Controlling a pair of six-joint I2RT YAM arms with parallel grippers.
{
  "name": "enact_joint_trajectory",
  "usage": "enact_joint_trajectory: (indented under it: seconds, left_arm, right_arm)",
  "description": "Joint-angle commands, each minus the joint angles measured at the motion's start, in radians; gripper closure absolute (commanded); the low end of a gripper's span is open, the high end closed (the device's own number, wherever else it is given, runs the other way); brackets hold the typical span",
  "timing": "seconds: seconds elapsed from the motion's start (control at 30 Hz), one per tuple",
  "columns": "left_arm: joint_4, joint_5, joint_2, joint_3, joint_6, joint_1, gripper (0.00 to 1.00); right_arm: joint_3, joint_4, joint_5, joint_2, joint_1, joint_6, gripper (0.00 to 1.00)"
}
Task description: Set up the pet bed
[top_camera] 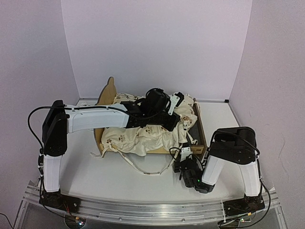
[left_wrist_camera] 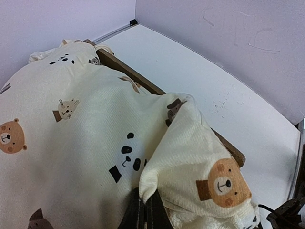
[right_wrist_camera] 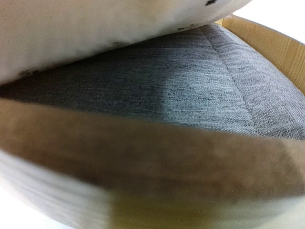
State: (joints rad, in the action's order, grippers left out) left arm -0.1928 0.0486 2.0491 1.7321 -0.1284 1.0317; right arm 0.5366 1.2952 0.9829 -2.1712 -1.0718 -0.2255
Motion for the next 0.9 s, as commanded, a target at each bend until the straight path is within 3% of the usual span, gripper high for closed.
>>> enact_joint_trajectory:
  seconds: [0.0, 0.23, 0.5, 0.6, 0.87]
  left_arm:
    - [-0.025, 0.019, -0.006, 0.027, 0.002, -0.012, 1.0]
    - [-0.021, 0.024, -0.018, 0.01, -0.005, -0.012, 1.0]
    - [-0.022, 0.005, -0.019, 0.003, -0.007, -0.012, 1.0]
    - [-0.027, -0.002, -0.022, -0.001, -0.013, -0.012, 1.0]
    - [-0.048, -0.067, 0.004, 0.013, -0.044, -0.012, 0.99]
  right_arm:
    - [-0.05, -0.013, -0.03, 0.031, 0.006, 0.09, 1.0]
    - [-0.239, -0.016, -0.352, 0.188, 0.006, 0.1, 1.0]
    - [-0.349, -0.108, -0.471, 0.359, 0.007, 0.022, 1.0]
    - [-0.355, -0.218, -0.505, 0.444, 0.007, -0.004, 1.0]
    - [-0.284, -0.785, -0.767, 0.759, 0.007, -0.023, 1.0]
